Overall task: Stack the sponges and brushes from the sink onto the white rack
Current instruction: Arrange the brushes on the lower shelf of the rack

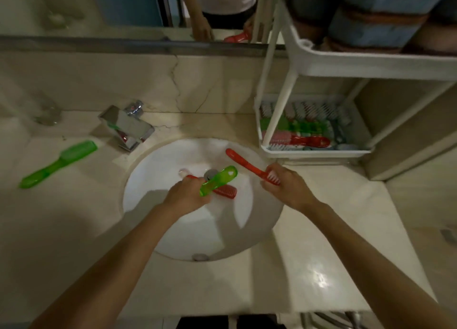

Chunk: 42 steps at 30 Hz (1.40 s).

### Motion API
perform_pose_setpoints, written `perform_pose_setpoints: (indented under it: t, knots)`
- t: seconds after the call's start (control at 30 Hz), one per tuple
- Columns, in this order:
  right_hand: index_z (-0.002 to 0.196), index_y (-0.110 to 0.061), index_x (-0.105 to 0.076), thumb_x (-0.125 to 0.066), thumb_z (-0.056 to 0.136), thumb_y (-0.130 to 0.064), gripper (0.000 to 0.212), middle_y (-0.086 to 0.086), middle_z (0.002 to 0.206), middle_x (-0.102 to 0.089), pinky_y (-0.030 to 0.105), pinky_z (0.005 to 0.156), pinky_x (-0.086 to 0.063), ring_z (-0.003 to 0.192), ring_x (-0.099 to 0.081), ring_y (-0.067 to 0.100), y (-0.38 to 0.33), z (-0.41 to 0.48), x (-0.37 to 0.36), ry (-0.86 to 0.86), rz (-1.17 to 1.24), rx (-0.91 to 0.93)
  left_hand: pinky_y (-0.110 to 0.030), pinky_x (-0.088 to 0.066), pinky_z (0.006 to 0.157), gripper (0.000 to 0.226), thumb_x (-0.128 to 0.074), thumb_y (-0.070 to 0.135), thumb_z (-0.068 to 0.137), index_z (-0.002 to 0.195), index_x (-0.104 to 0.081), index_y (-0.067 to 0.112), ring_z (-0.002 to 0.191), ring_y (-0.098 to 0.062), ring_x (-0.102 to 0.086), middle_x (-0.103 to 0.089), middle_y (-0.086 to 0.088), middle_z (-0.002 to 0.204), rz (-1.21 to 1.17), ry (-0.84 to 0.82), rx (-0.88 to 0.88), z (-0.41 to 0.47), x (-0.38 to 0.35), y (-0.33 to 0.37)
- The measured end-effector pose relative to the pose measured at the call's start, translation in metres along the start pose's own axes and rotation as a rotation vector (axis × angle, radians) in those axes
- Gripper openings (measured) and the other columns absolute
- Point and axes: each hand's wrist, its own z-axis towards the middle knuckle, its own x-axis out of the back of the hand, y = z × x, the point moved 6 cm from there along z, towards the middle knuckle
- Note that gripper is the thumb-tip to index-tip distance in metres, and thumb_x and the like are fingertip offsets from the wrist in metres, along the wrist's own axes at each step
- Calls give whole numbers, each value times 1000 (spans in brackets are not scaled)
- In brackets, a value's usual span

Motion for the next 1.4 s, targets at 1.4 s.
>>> perform_pose_setpoints:
  t: [1.4]
  knots:
    - [144,-20,-26,-49,94,-32,57,9,156,-15,43,118,-9,144,-11,32,143,125,131,-41,-438,21,-30,-46,75,35,-57,22,85,119,-55,14,100,-26,-58,-61,-10,109,0,155,-128,84,16,231]
